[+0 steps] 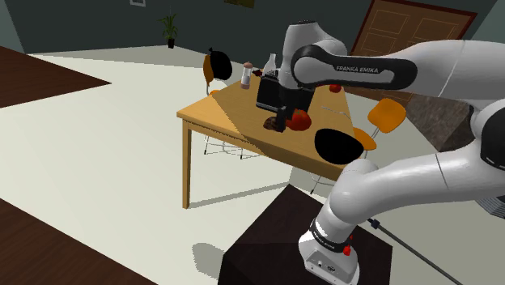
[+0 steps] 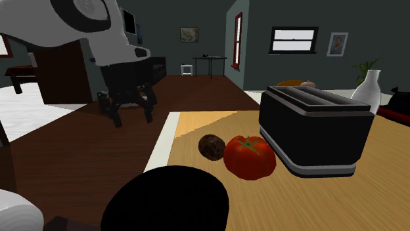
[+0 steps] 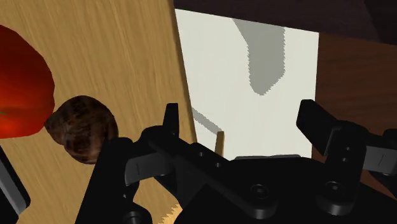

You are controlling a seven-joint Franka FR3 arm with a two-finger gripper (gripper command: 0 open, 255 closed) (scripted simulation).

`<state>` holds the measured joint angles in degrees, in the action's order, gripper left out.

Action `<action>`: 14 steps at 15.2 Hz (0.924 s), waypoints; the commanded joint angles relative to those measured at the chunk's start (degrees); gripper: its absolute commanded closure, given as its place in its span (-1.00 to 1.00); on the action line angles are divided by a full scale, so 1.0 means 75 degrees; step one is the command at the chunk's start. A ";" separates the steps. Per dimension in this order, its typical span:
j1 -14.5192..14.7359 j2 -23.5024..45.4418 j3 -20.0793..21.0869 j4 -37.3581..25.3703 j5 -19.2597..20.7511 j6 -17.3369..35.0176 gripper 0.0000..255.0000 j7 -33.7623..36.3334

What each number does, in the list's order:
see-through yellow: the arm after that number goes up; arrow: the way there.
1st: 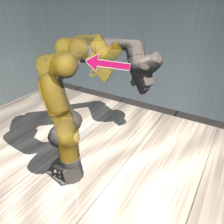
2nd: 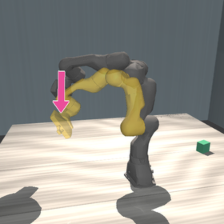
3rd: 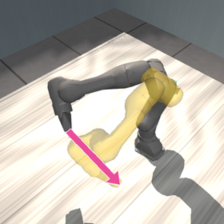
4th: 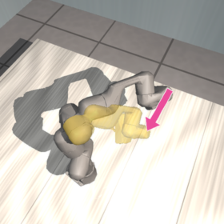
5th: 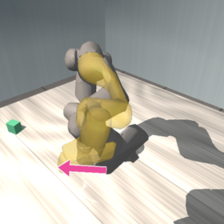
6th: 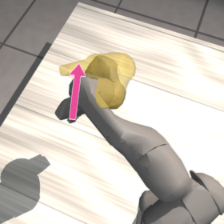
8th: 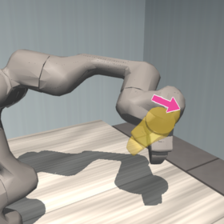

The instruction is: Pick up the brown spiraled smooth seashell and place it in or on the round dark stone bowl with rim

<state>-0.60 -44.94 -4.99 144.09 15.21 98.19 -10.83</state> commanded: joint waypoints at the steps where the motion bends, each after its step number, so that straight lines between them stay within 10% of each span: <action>1: -0.0049 -0.0015 -0.0302 0.0255 0.0587 0.0574 -1.00 -0.0666; 14: -0.0152 0.1638 -0.2372 0.0324 0.3617 0.5045 -1.00 -0.3948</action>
<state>-1.83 -34.41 -21.28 147.20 40.72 132.79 -38.39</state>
